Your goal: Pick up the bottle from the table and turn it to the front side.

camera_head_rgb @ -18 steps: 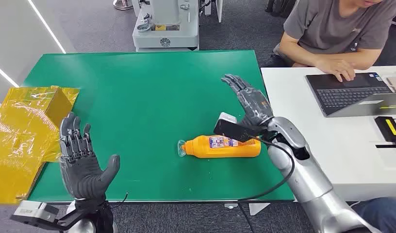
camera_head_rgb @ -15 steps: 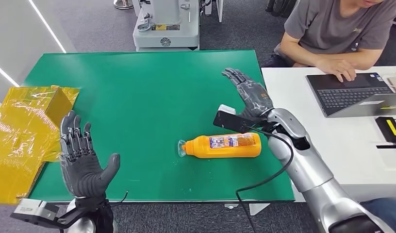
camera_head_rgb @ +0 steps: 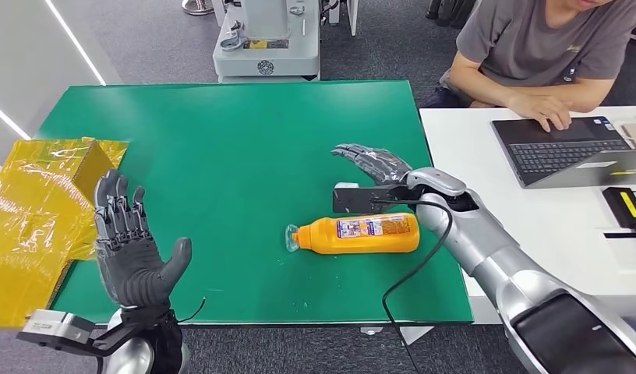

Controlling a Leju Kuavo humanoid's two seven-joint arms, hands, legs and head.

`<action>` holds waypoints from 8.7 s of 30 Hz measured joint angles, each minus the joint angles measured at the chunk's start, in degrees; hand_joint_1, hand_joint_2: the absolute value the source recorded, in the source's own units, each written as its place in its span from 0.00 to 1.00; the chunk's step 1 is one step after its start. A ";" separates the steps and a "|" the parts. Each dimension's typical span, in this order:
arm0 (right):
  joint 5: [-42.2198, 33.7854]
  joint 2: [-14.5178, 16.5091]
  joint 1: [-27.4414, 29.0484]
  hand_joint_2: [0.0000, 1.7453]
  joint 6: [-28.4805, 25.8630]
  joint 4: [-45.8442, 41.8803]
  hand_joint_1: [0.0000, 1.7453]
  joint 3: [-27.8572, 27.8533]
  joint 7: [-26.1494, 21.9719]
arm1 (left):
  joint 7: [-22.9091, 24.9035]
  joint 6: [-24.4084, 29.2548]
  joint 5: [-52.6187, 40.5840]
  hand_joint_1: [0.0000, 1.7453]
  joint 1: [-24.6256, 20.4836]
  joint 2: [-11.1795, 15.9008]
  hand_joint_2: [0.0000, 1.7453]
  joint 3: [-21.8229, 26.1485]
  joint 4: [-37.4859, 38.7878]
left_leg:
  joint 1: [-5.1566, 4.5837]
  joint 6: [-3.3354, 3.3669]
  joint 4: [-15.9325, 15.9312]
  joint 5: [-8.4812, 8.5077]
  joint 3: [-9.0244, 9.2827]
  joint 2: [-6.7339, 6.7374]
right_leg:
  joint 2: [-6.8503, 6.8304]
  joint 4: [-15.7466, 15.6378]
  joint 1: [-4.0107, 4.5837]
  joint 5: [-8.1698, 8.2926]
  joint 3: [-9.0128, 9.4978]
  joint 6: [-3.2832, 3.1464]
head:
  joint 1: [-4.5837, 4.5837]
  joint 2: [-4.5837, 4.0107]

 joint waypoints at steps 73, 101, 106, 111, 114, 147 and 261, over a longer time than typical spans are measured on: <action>-5.79 -3.56 4.80 1.00 -10.41 -4.12 0.00 3.03 4.30 | -0.84 3.34 0.12 0.00 5.26 2.26 1.00 0.98 -2.00 | 0.00 0.03 0.00 -0.06 0.50 0.00 | 0.01 -0.06 0.00 -0.09 0.49 0.08 | 0.00 0.00; -17.51 -11.61 5.53 1.00 7.88 -5.22 0.00 2.84 11.70 | 0.36 2.57 0.12 0.00 5.11 1.90 1.00 0.98 -1.99 | -0.01 0.05 0.02 -0.08 0.42 -0.01 | -0.01 -0.09 -0.01 -0.08 0.47 0.09 | 0.00 0.01; -17.77 -11.78 4.21 1.00 8.97 -2.71 0.00 4.43 11.43 | 0.37 3.05 0.55 0.00 4.96 2.01 1.00 0.98 -1.99 | -0.01 0.05 0.01 -0.07 0.43 -0.01 | -0.01 -0.09 -0.01 -0.08 0.46 0.09 | -0.01 0.00; -17.94 -12.14 3.85 1.00 9.12 -0.81 0.00 5.72 10.82 | 0.37 3.64 0.86 0.00 5.05 2.19 1.00 0.98 -1.99 | -0.01 0.05 0.01 -0.08 0.42 -0.01 | -0.02 -0.09 -0.01 -0.09 0.47 0.09 | 0.00 0.00; -18.07 -12.35 3.85 1.00 9.15 -0.02 0.00 6.33 10.56 | 0.37 3.80 0.88 0.00 5.06 2.32 1.00 0.98 -1.99 | -0.01 0.05 0.01 -0.08 0.42 -0.01 | -0.02 -0.09 -0.01 -0.09 0.47 0.09 | 0.01 0.00; -6.40 -5.80 2.45 1.00 2.67 3.62 0.00 10.01 -1.35 | 0.53 1.11 0.12 0.00 3.31 2.21 1.00 0.98 -1.96 | 0.01 0.04 -0.01 -0.06 0.43 0.01 | -0.01 -0.03 0.00 -0.09 0.47 0.09 | 0.00 0.01; -9.30 2.47 25.25 1.00 -41.16 -22.72 1.00 -6.34 -6.70 | 4.13 -8.93 16.00 0.00 -9.39 2.50 1.00 0.00 10.65 | 0.00 0.05 -0.01 -0.07 0.41 -0.06 | -0.09 -0.09 0.00 -0.12 0.46 0.07 | 0.00 0.00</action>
